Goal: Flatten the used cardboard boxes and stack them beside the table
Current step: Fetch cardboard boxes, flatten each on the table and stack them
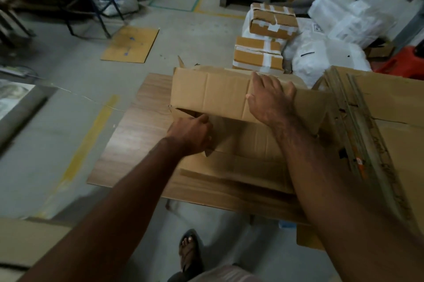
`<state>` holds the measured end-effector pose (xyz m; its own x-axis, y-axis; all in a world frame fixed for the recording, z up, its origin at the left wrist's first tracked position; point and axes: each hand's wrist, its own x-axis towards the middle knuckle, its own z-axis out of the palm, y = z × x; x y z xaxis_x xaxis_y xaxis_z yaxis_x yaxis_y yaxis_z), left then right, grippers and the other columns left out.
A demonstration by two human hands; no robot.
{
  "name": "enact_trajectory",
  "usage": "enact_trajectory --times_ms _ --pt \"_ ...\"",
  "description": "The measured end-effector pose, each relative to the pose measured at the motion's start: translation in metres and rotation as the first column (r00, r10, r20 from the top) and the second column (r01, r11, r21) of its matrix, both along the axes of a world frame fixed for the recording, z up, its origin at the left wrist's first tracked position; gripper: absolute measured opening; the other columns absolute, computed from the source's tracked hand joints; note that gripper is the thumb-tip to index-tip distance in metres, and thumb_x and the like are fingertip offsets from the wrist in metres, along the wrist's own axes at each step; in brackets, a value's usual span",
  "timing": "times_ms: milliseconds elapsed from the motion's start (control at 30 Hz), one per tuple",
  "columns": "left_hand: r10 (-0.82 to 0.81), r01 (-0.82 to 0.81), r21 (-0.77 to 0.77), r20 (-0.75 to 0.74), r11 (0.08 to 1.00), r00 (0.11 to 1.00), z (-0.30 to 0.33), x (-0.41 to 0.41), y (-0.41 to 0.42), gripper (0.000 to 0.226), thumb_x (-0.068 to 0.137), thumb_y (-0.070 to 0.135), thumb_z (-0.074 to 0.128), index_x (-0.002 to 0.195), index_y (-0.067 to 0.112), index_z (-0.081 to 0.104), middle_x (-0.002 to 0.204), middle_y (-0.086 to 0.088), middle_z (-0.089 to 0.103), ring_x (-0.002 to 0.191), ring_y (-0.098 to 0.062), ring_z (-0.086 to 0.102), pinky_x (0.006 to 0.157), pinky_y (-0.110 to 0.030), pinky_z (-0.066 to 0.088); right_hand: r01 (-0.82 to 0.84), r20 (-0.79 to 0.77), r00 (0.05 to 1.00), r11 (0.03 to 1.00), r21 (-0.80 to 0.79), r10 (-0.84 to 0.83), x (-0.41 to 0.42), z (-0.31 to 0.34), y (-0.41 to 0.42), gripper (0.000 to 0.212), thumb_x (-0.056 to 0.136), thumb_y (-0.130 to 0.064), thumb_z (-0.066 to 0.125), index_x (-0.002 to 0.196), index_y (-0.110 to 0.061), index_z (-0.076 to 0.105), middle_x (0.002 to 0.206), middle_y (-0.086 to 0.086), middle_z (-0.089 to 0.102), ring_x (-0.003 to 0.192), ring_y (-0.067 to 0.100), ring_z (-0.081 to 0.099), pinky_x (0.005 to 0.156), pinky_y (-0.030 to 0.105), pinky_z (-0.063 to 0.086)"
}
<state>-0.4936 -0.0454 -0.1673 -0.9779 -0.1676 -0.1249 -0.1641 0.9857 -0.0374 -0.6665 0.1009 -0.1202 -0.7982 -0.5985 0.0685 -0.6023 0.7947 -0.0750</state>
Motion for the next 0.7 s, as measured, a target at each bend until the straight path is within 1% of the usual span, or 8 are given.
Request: enact_trajectory --times_ms 100,167,267,367,467,533,633,700 --pt "0.146 -0.147 -0.047 -0.019 0.988 0.989 0.000 0.030 -0.012 0.029 0.100 0.051 0.047 0.114 0.028 0.058 0.113 0.001 0.062 0.092 -0.024 0.066 0.072 -0.035 0.050 -0.012 0.013 1.000 1.000 -0.004 0.012 0.007 -0.001 -0.005 0.064 0.105 -0.041 0.043 0.161 -0.025 0.018 0.166 0.000 0.026 0.155 0.021 0.016 0.121 0.061 0.004" --pt "0.302 -0.300 -0.096 0.008 0.949 0.953 -0.001 0.056 -0.028 0.027 0.099 0.051 0.047 0.111 0.028 0.056 0.106 -0.002 0.067 0.091 -0.027 0.068 0.069 -0.034 0.047 0.001 -0.006 1.000 1.000 -0.025 -0.001 0.011 -0.002 -0.004 0.058 0.103 -0.036 0.043 0.157 -0.024 0.027 0.163 0.001 0.033 0.153 0.023 0.020 0.120 0.062 0.005" --pt "0.417 -0.411 -0.104 0.043 0.906 0.908 -0.005 0.098 -0.060 0.037 0.095 0.046 0.054 0.127 0.028 0.054 0.115 -0.004 0.067 0.101 -0.032 0.068 0.073 -0.037 0.052 0.021 -0.031 0.999 0.998 -0.052 -0.023 0.015 0.001 0.002 0.051 0.100 -0.028 0.041 0.150 -0.023 0.037 0.158 0.002 0.040 0.149 0.024 0.027 0.118 0.064 0.006" --pt "0.391 -0.397 0.038 0.112 0.917 0.914 -0.011 0.118 -0.079 0.048 0.095 0.041 0.063 0.139 0.028 0.054 0.120 -0.004 0.067 0.104 -0.027 0.066 0.079 -0.037 0.055 0.008 -0.028 1.000 0.999 -0.046 -0.010 0.020 0.007 0.008 0.054 0.097 -0.024 0.042 0.150 -0.022 0.035 0.155 0.003 0.041 0.146 0.025 0.030 0.117 0.065 0.007" --pt "0.473 -0.410 0.305 -0.170 0.860 0.864 -0.015 0.115 -0.075 0.017 0.092 0.032 0.070 0.105 0.021 0.070 0.102 -0.003 0.066 0.086 -0.024 0.064 0.074 -0.035 0.052 -0.016 -0.054 0.998 0.999 -0.050 0.013 0.027 0.008 0.010 0.053 0.096 -0.024 0.045 0.148 -0.022 0.037 0.151 0.004 0.045 0.140 0.026 0.036 0.115 0.064 0.012" --pt "0.560 -0.419 0.421 -0.305 0.805 0.770 -0.013 0.105 -0.070 0.018 0.091 0.031 0.074 0.094 0.015 0.066 0.100 -0.005 0.059 0.080 -0.024 0.061 0.072 -0.034 0.047 -0.030 -0.072 0.997 0.998 -0.056 0.026 0.035 0.010 0.008 0.048 0.097 -0.027 0.046 0.145 -0.023 0.040 0.147 0.004 0.048 0.135 0.027 0.041 0.112 0.060 0.017" --pt "0.707 -0.435 0.646 -0.239 0.628 0.666 -0.007 0.088 -0.065 0.043 0.094 0.043 0.070 0.114 0.006 0.061 0.115 -0.013 0.062 0.097 -0.030 0.063 0.082 -0.040 0.051 -0.085 -0.062 0.995 0.994 -0.064 0.081 0.051 0.018 -0.003 0.038 0.102 -0.032 0.047 0.139 -0.022 0.048 0.138 0.004 0.056 0.126 0.028 0.050 0.108 0.054 0.028" --pt "0.808 -0.394 0.848 -0.064 0.354 0.586 -0.003 0.081 -0.066 0.061 0.099 0.061 0.051 0.127 0.006 0.054 0.126 -0.015 0.061 0.110 -0.031 0.060 0.087 -0.043 0.053 -0.143 -0.005 0.990 0.987 -0.076 0.143 0.065 0.023 -0.012 0.031 0.103 -0.034 0.052 0.131 -0.021 0.054 0.121 0.004 0.065 0.106 0.026 0.059 0.096 0.047 0.042"
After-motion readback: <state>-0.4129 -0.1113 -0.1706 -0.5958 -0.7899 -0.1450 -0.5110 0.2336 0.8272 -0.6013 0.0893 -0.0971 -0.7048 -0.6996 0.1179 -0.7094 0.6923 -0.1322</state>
